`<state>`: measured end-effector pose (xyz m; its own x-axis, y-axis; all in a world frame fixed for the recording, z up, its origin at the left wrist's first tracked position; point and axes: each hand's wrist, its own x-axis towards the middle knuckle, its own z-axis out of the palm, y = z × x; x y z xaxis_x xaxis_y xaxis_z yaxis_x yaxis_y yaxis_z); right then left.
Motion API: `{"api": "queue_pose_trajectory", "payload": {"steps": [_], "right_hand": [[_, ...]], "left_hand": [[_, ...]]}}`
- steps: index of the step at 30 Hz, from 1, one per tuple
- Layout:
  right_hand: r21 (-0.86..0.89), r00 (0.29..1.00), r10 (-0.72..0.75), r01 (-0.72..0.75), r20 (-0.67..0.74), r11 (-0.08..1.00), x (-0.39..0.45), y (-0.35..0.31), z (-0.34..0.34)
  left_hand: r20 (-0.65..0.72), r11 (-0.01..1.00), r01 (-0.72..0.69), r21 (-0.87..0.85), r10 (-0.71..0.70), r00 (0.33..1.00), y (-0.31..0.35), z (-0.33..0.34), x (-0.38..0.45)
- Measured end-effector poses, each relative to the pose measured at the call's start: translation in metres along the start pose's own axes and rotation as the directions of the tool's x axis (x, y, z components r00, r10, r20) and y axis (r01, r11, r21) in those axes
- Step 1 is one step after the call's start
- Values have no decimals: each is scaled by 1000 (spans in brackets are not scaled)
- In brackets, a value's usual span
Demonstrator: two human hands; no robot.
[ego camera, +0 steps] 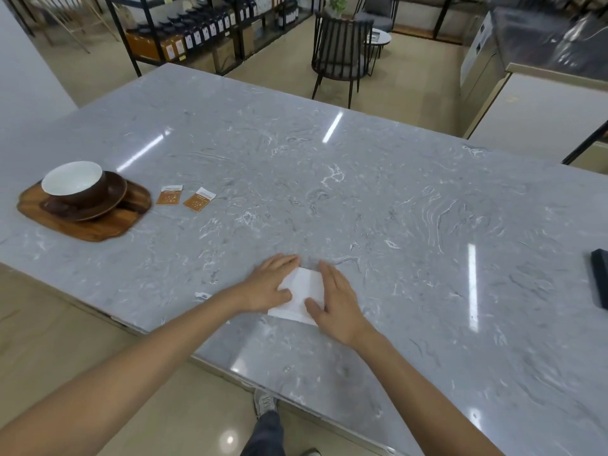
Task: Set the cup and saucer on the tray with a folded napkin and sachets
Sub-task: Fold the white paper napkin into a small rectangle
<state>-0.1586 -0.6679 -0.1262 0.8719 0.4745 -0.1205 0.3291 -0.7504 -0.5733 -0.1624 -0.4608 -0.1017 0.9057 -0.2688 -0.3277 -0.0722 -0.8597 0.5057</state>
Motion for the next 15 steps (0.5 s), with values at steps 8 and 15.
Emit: {"api": "queue_pose_trajectory", "payload": {"steps": [8, 15], "right_hand": [[31, 948, 213, -226, 239, 974, 46, -6, -40], [301, 992, 107, -120, 61, 946, 21, -3, -31]], "left_hand": [[226, 984, 176, 12, -175, 958, 18, -51, 32], [-23, 991, 103, -90, -106, 994, 14, -34, 5]]}}
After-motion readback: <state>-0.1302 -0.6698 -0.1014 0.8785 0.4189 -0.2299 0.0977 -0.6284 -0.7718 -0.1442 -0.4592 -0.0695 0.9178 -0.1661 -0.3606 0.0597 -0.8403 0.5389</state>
